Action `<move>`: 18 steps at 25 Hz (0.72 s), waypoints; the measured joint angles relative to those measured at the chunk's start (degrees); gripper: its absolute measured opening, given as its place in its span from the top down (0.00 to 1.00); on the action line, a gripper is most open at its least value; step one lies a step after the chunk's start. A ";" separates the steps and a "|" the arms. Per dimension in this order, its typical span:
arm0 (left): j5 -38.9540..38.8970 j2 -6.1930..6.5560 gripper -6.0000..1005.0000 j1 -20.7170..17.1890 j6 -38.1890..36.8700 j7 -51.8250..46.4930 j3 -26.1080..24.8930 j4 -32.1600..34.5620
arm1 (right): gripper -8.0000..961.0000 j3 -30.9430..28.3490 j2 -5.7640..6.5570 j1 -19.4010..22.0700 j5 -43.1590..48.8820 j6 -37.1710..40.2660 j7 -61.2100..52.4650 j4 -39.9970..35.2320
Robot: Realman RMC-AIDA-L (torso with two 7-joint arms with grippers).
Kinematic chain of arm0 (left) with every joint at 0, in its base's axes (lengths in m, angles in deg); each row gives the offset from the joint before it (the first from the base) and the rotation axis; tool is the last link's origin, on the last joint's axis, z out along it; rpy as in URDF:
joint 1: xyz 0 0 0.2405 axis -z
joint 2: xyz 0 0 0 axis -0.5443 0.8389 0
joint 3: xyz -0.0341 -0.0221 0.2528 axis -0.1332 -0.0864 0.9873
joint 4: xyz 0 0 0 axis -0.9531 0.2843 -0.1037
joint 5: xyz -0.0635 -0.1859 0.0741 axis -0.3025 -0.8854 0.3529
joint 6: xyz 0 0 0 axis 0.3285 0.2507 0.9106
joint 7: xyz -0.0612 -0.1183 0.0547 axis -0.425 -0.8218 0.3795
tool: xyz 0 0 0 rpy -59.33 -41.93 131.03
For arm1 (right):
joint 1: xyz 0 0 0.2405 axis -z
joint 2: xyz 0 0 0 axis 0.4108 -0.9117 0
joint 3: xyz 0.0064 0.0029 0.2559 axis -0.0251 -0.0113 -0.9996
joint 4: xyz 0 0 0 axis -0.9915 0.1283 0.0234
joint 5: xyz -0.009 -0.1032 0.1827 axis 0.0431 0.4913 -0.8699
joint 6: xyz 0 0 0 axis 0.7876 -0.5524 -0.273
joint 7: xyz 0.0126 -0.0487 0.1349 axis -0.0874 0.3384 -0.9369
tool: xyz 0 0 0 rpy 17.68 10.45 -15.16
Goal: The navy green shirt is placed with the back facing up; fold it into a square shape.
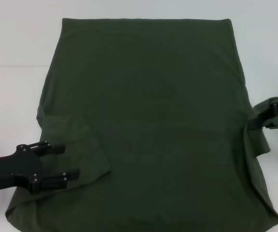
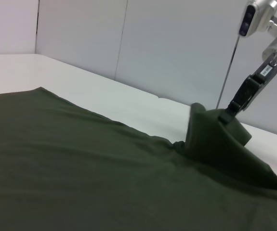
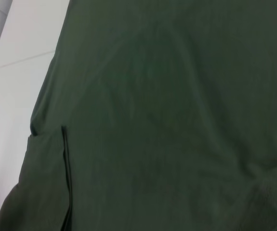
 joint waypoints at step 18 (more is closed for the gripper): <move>-0.13 -0.26 0.16 0.00 0.24 0.00 0.10 -0.26 | 0.62 0.25 -1.90 0.18 -8.68 -2.85 4.55 5.18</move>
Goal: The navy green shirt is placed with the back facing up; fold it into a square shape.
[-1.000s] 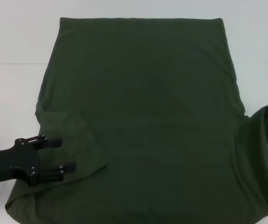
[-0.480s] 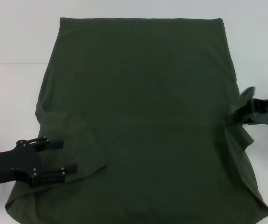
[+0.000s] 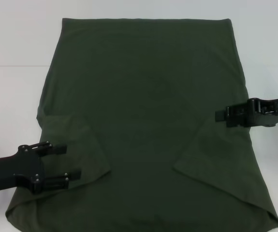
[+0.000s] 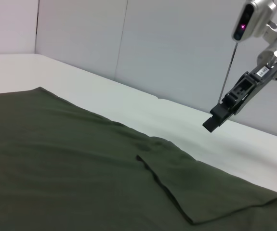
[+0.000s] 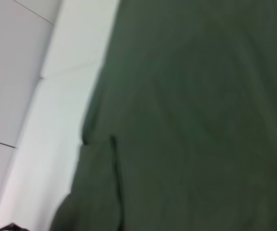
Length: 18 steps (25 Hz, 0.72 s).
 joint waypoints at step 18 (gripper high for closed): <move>-1.05 1.45 0.15 0.53 -0.90 -20.41 -3.59 -1.05 | 0.21 -0.98 -6.33 20.94 -21.55 9.22 70.50 0.97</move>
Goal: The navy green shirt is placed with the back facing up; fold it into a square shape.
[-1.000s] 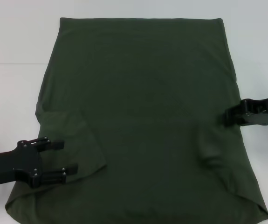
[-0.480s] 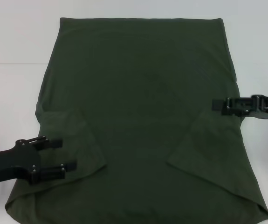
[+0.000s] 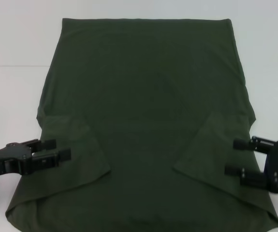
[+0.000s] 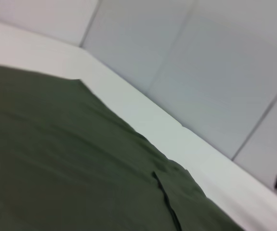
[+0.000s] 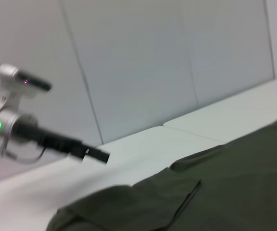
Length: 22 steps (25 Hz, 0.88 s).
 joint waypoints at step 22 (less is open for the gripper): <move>22.32 8.82 0.16 3.08 -5.52 -50.44 0.09 4.72 | 0.21 1.45 -0.74 0.90 6.12 -6.05 19.48 7.06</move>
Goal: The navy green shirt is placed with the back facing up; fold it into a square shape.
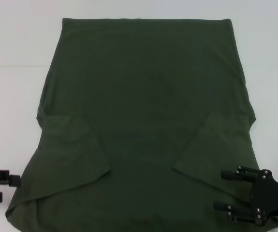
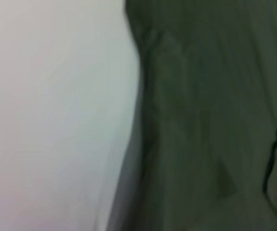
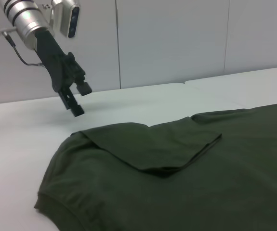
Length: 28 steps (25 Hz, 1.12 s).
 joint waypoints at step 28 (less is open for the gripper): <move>8.84 -1.32 0.16 2.84 6.41 1.68 2.56 -3.75 | 0.21 2.58 -0.17 -0.36 -0.01 -1.87 0.19 1.13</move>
